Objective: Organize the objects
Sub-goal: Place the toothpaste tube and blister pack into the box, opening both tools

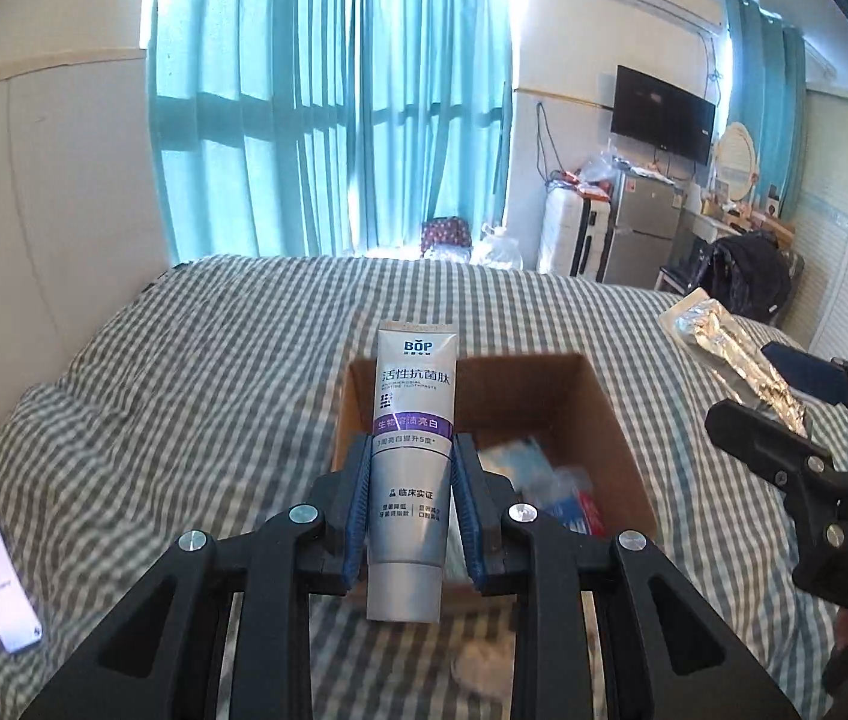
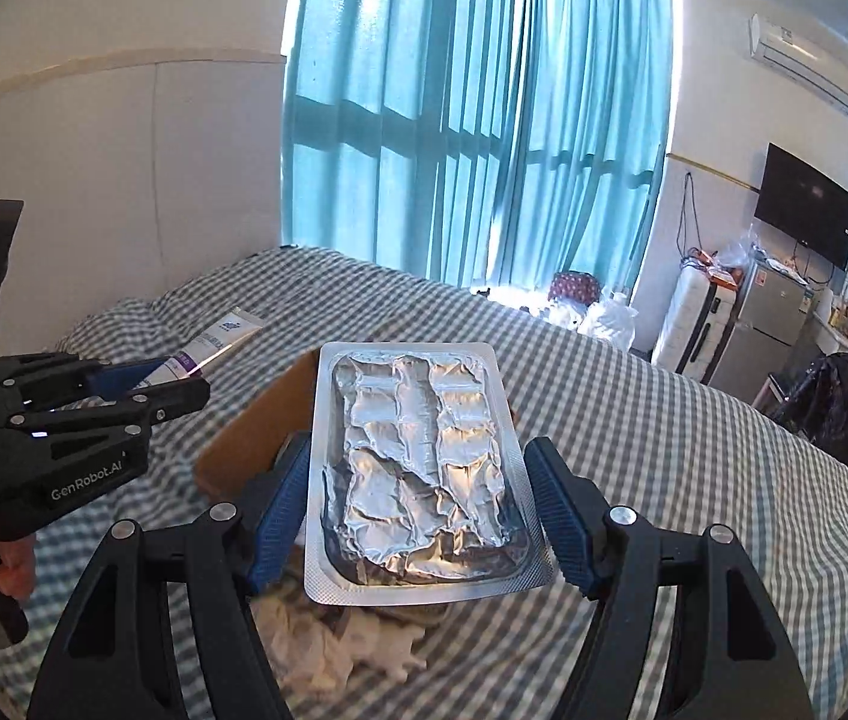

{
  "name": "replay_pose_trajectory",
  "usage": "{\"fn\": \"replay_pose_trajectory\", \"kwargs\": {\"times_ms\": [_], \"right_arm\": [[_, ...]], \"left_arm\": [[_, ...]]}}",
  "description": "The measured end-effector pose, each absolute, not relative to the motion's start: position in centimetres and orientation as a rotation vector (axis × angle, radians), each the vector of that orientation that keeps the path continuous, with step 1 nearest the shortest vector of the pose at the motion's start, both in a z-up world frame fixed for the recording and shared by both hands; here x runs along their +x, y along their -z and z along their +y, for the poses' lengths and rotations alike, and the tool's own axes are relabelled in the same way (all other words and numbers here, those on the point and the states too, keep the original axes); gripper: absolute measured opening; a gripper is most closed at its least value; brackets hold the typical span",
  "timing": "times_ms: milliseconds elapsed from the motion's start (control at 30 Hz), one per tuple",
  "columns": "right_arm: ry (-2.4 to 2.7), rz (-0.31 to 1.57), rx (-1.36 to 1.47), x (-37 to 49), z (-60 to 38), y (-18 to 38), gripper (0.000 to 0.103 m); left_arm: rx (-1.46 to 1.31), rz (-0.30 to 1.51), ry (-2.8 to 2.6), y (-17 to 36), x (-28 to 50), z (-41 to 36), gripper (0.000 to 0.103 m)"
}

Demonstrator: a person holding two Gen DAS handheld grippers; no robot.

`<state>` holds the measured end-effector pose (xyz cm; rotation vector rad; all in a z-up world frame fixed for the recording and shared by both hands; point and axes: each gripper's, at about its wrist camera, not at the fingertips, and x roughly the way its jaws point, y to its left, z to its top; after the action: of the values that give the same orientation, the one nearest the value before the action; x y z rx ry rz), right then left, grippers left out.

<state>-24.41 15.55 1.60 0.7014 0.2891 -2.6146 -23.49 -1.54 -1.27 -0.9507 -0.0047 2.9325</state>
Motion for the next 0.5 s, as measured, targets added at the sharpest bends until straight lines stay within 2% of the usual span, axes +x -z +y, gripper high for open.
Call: {"fn": "replay_pose_trajectory", "kwargs": {"times_ms": [267, 367, 500], "right_arm": [[2.564, 0.184, 0.766, -31.8, 13.8, 1.2, 0.070], [2.530, 0.164, 0.808, -34.1, 13.4, 2.9, 0.070], [2.491, 0.154, 0.865, -36.1, 13.2, 5.2, 0.070]], "left_arm": [[-1.011, 0.019, -2.877, 5.4, -30.1, -1.3, 0.026], [-1.031, -0.024, -2.802, 7.8, -31.3, -1.5, 0.026], [-1.044, 0.021, -2.772, 9.5, -32.3, -1.3, 0.026]]}}
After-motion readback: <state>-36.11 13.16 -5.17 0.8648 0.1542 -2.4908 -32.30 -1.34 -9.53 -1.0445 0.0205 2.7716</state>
